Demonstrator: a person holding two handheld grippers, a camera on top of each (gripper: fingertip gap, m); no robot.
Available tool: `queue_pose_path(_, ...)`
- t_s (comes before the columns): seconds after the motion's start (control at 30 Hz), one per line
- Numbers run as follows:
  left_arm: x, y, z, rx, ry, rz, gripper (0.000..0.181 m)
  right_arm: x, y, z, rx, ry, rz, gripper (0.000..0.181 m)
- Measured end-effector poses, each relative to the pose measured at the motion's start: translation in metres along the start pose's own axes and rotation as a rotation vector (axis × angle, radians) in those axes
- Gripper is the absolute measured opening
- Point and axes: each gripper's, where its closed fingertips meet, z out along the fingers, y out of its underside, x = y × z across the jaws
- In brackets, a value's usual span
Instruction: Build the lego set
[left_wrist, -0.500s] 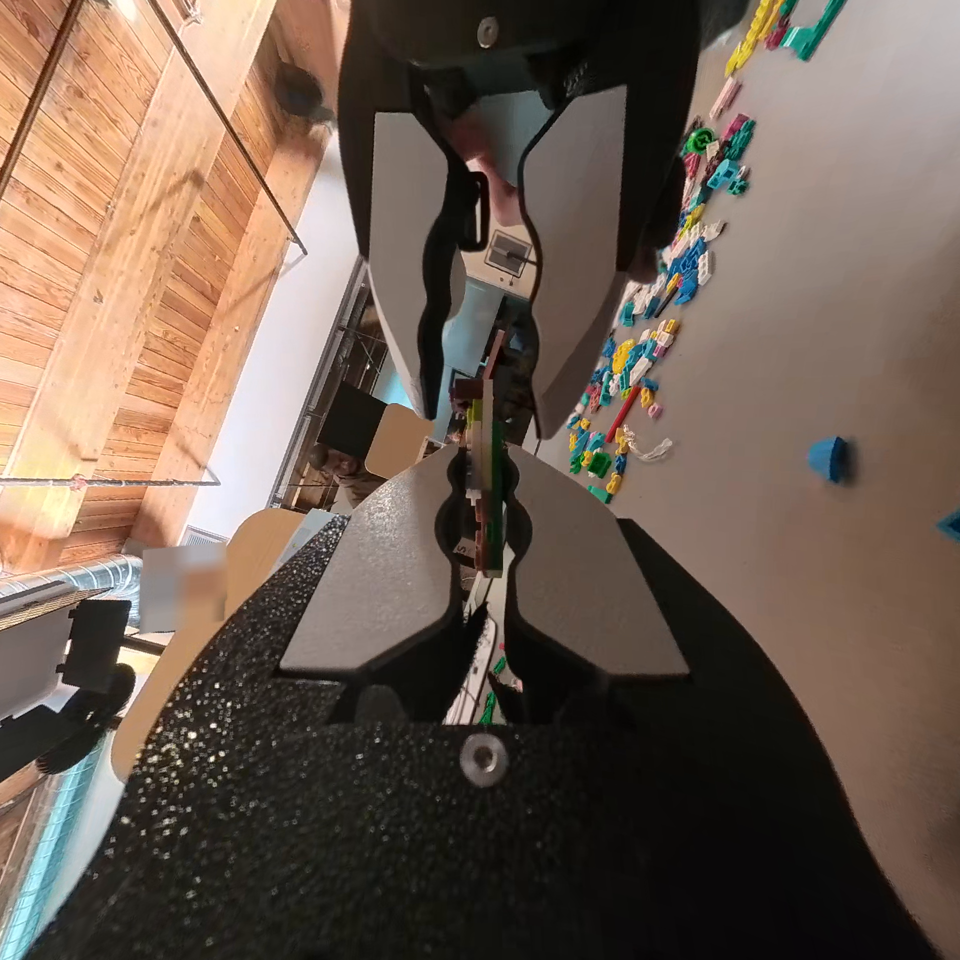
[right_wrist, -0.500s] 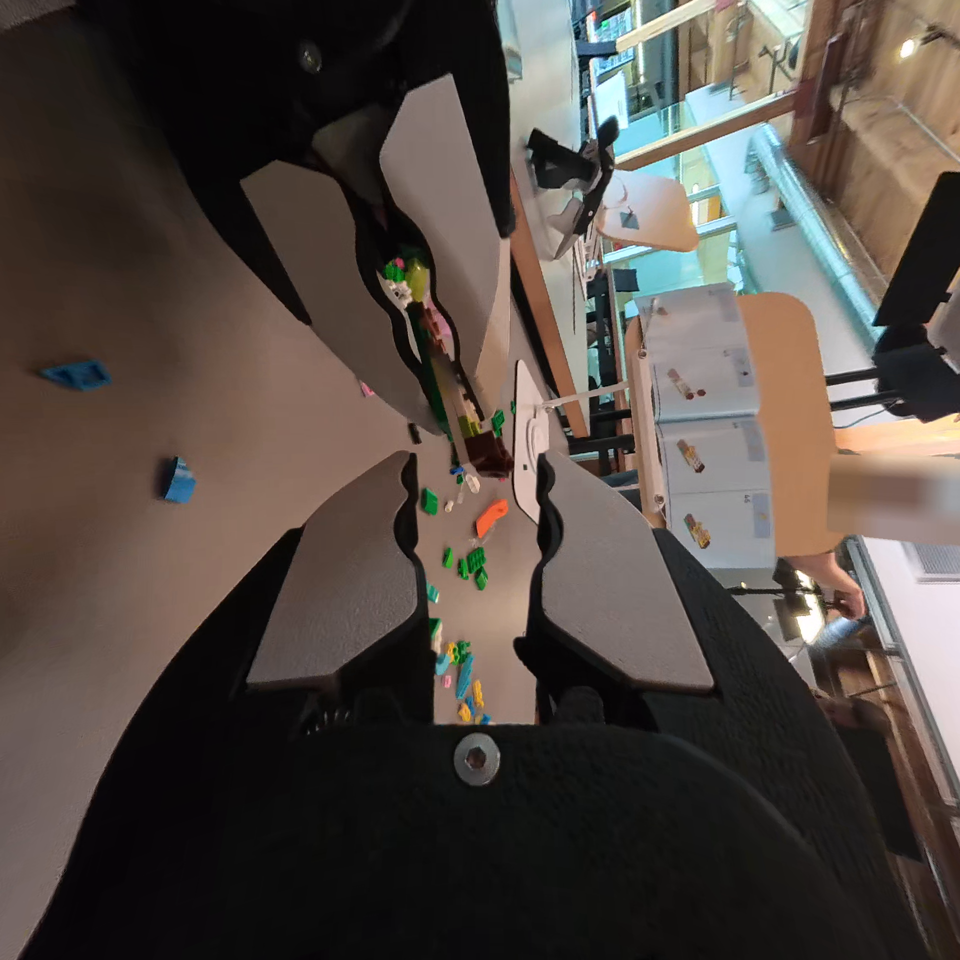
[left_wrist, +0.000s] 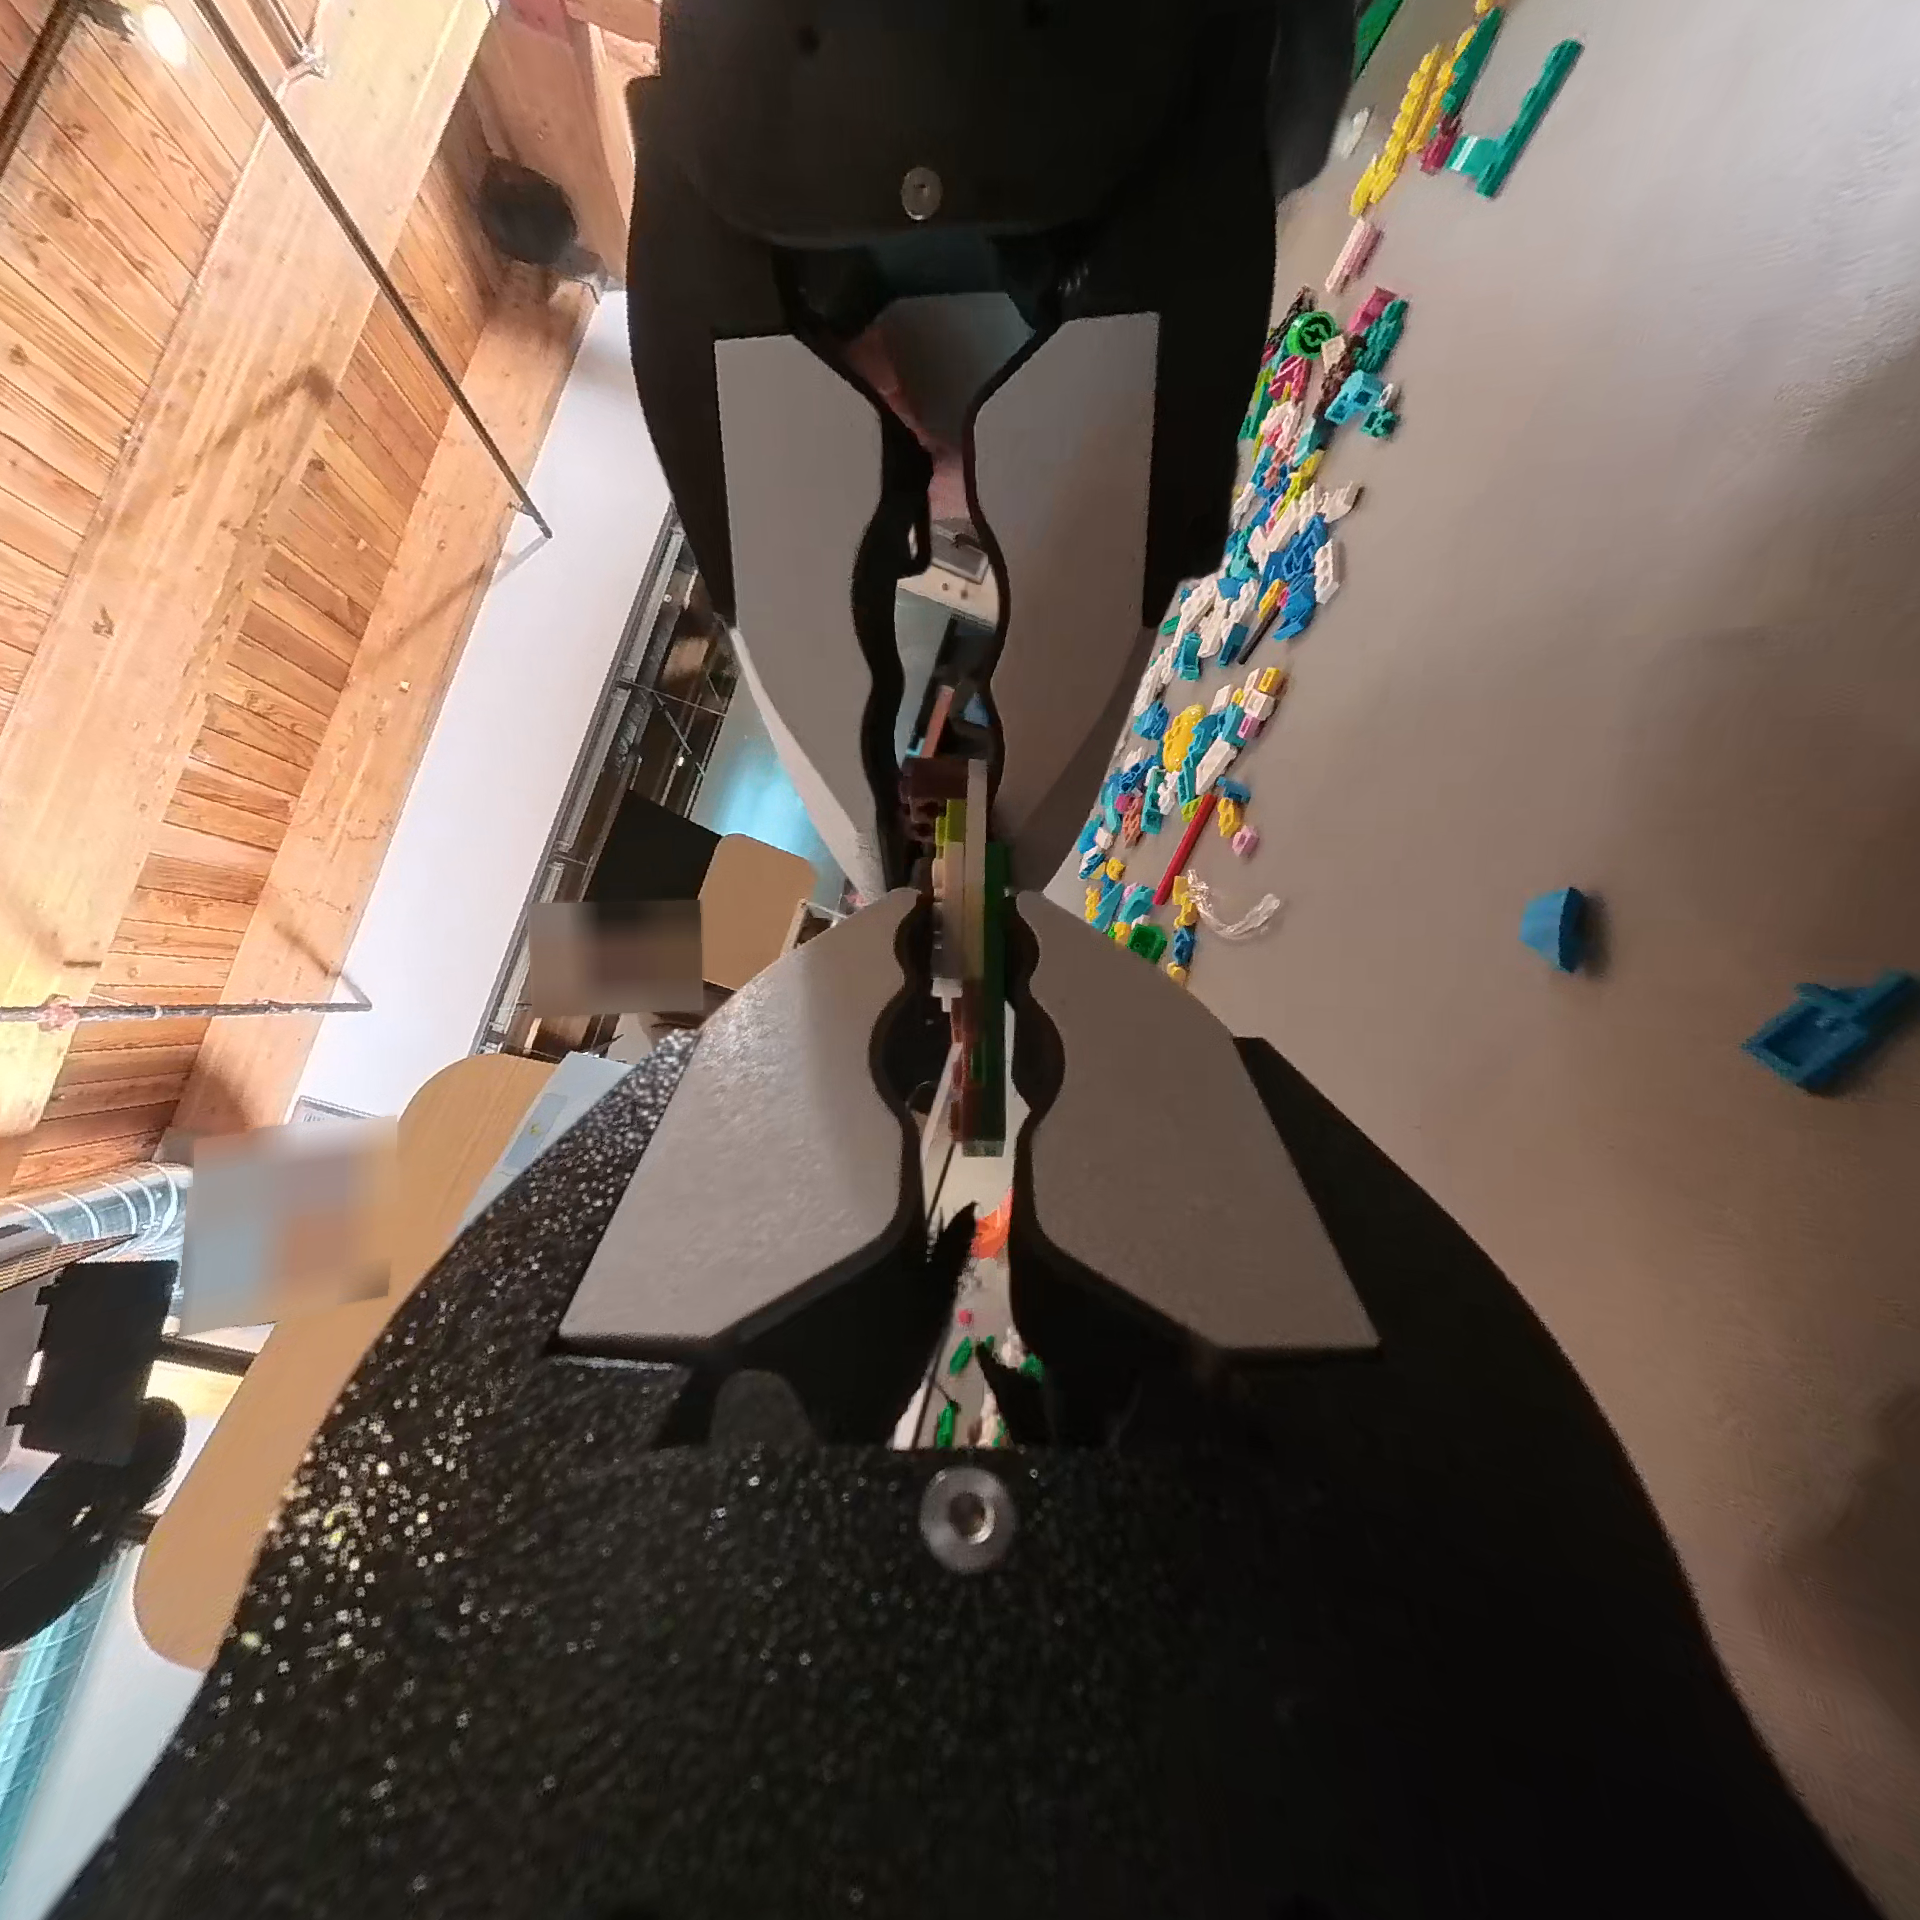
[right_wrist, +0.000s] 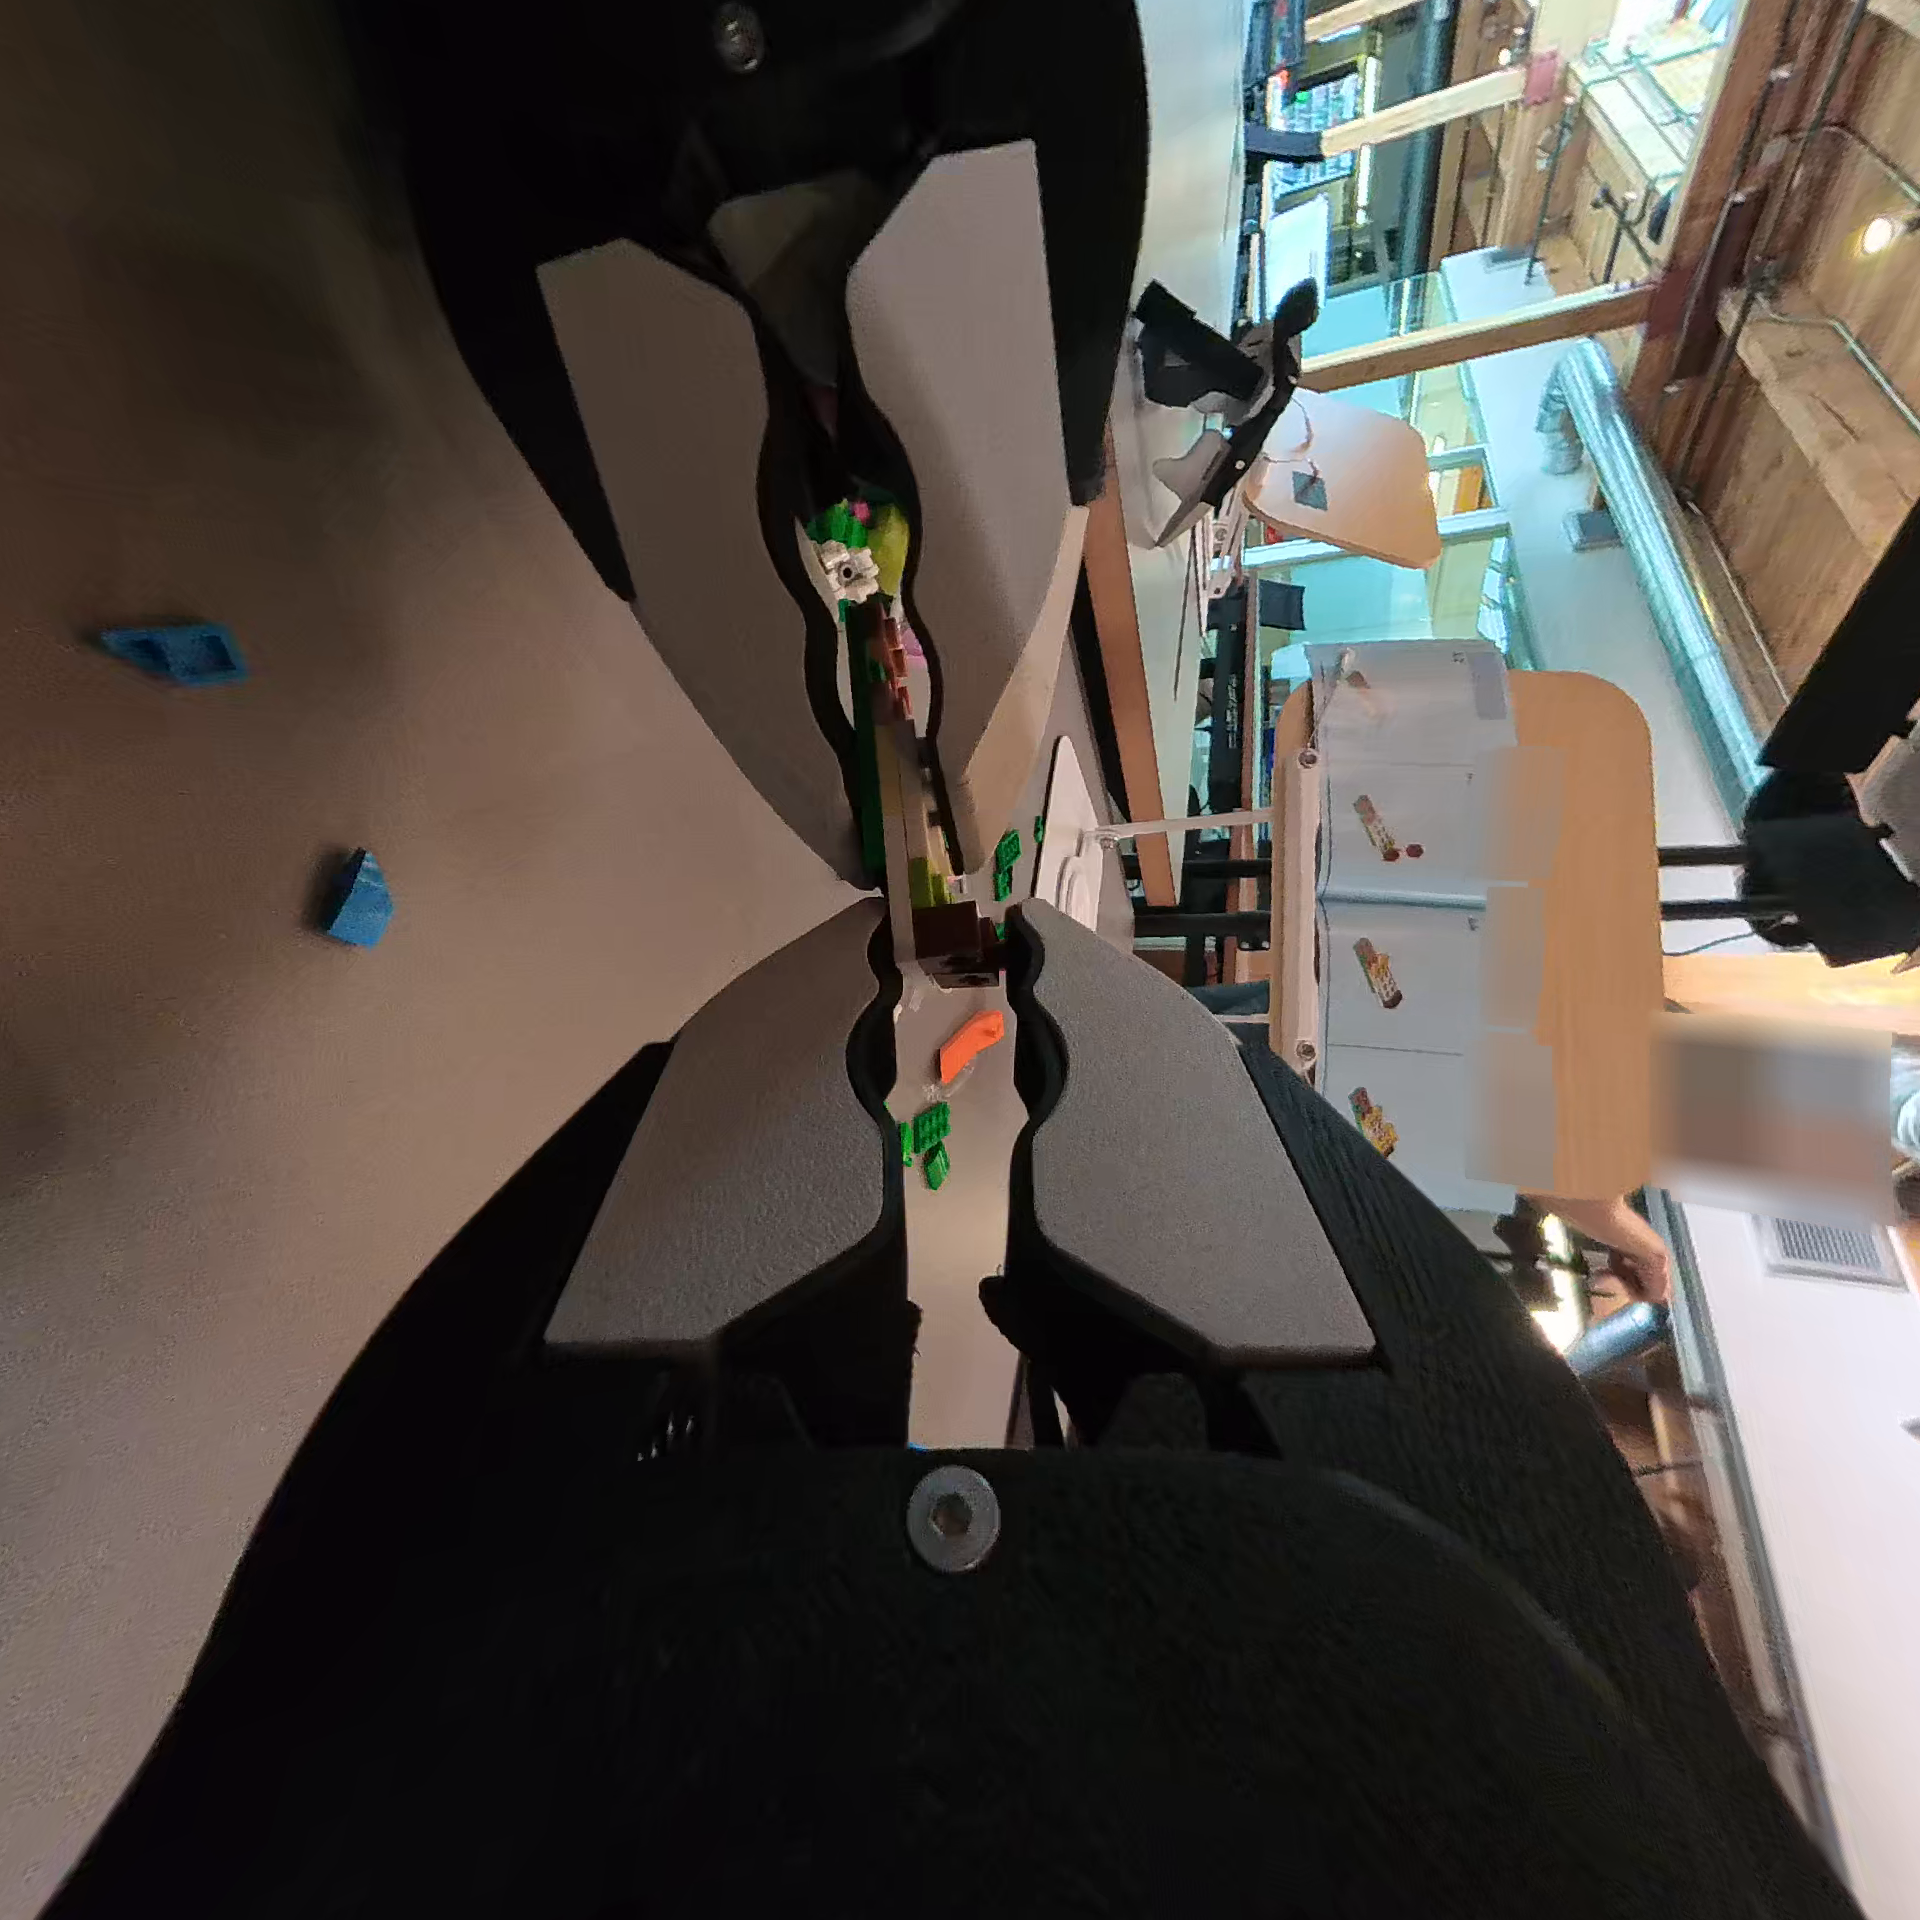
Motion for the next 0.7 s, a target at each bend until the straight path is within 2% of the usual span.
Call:
queue_pose_path(0.3,0.0036,-0.0019,-0.0004,0.012,0.025,-0.011,0.012,-0.0051,0.0006,-0.0014,-0.026,-0.052,-0.078,0.014)
queue_pose_path(0.4,0.0040,-0.0020,-0.0004,0.012,0.030,-0.018,0.012,-0.0062,0.0004,-0.0015,-0.013,-0.063,-0.042,0.015)
queue_pose_path(0.53,0.0031,-0.0024,-0.0004,0.013,0.028,-0.029,0.012,-0.0053,-0.0014,-0.0016,0.039,-0.053,0.108,0.017)
queue_pose_path(0.7,0.0061,-0.0032,-0.0003,0.013,0.039,-0.012,0.012,-0.0012,0.0011,-0.0030,0.048,-0.024,0.173,0.036)
